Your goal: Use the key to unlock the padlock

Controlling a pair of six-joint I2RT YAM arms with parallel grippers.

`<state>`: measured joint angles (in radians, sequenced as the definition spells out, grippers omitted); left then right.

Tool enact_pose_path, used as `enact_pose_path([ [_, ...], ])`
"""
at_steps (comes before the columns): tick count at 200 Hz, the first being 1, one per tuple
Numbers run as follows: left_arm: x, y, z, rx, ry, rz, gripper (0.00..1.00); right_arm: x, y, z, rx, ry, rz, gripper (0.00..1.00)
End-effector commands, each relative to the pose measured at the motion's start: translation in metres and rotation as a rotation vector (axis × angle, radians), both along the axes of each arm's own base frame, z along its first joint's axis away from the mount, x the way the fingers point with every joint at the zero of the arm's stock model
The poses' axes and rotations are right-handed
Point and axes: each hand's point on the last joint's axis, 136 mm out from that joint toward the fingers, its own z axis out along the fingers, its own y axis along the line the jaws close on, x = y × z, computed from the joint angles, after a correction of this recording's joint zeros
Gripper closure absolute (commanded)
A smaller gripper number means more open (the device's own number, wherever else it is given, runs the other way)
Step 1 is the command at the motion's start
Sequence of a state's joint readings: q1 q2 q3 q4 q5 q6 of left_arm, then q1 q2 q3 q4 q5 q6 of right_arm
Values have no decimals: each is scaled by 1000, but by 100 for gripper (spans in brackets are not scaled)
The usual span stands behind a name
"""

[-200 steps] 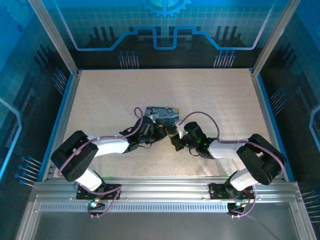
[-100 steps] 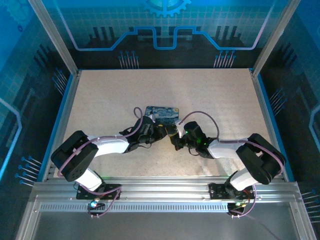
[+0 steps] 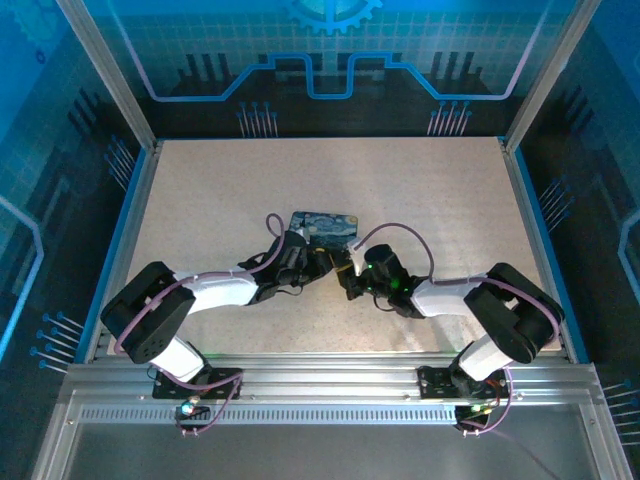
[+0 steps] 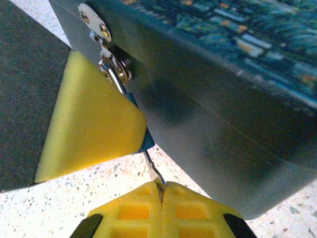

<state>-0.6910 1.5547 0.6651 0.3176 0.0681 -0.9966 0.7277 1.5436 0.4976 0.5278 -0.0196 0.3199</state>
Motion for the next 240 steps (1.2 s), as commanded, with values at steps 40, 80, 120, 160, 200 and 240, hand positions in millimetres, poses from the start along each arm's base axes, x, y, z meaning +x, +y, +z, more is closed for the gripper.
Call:
enact_pose_path([
  [40,-5,-19,31,-76,-22,-58,74,19,25,43,111,-154,20,100],
  [80,-6,-20,30,-85,-14,-61,74,23,32,62,174,-168,25,100],
  [120,-9,-23,25,-121,12,-56,74,23,35,70,219,-160,25,100],
  [160,-10,-20,19,-114,19,-47,73,16,30,45,193,-74,8,100],
  [200,-10,-19,12,-139,33,-23,74,3,26,27,182,83,-12,100],
  [240,-12,-21,7,-139,45,-28,71,-8,21,19,194,152,-30,100],
])
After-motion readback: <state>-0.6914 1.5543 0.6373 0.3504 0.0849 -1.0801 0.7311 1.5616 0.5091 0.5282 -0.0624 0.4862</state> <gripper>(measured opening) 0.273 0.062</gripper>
